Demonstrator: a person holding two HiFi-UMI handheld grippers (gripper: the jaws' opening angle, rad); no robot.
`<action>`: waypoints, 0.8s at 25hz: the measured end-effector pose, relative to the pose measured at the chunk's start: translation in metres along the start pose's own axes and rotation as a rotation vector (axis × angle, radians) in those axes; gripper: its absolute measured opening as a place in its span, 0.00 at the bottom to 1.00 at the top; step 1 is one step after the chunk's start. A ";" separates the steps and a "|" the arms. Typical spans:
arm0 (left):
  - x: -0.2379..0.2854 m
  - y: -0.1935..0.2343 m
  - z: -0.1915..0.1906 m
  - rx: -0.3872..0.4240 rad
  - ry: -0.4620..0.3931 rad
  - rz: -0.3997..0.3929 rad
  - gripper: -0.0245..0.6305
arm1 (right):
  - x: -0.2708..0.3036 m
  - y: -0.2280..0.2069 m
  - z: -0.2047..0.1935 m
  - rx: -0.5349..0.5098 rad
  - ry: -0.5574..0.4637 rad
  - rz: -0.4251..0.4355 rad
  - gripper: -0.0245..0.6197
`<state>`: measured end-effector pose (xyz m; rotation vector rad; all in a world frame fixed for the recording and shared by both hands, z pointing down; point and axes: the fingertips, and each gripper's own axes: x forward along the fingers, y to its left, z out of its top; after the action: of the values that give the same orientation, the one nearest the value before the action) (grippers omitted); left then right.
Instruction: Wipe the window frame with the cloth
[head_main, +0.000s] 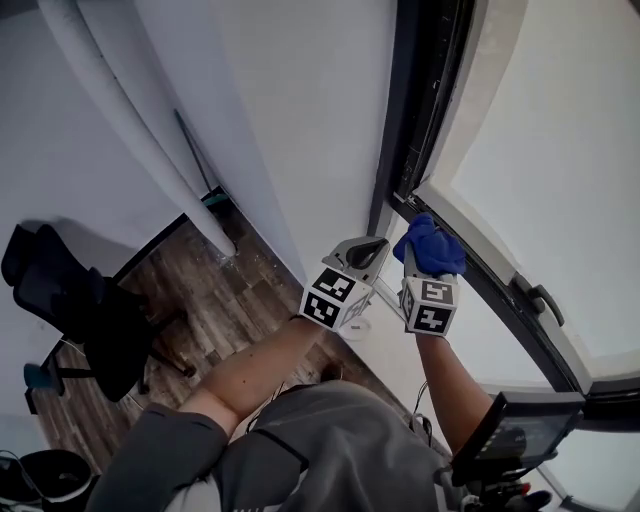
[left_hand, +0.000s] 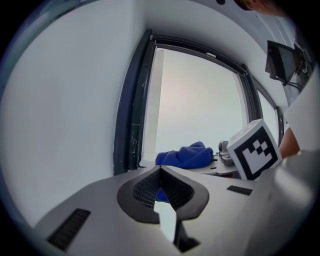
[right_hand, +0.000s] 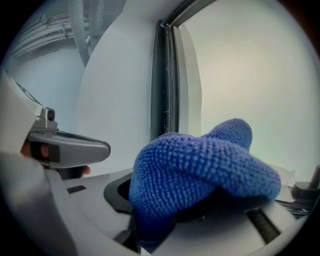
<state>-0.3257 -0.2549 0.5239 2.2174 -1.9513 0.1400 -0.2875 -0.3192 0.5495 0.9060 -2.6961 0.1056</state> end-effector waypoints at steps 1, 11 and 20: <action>0.000 0.008 -0.003 0.005 0.007 0.004 0.04 | 0.014 0.004 0.000 -0.002 0.005 -0.002 0.28; -0.003 0.041 -0.015 0.026 0.055 -0.020 0.04 | 0.103 -0.005 -0.014 0.050 0.055 -0.094 0.28; 0.032 -0.007 -0.011 0.012 0.050 -0.113 0.04 | 0.035 -0.061 -0.044 0.086 0.081 -0.193 0.28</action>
<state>-0.3141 -0.2825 0.5403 2.3021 -1.7995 0.1893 -0.2667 -0.3809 0.6005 1.1569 -2.5321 0.2131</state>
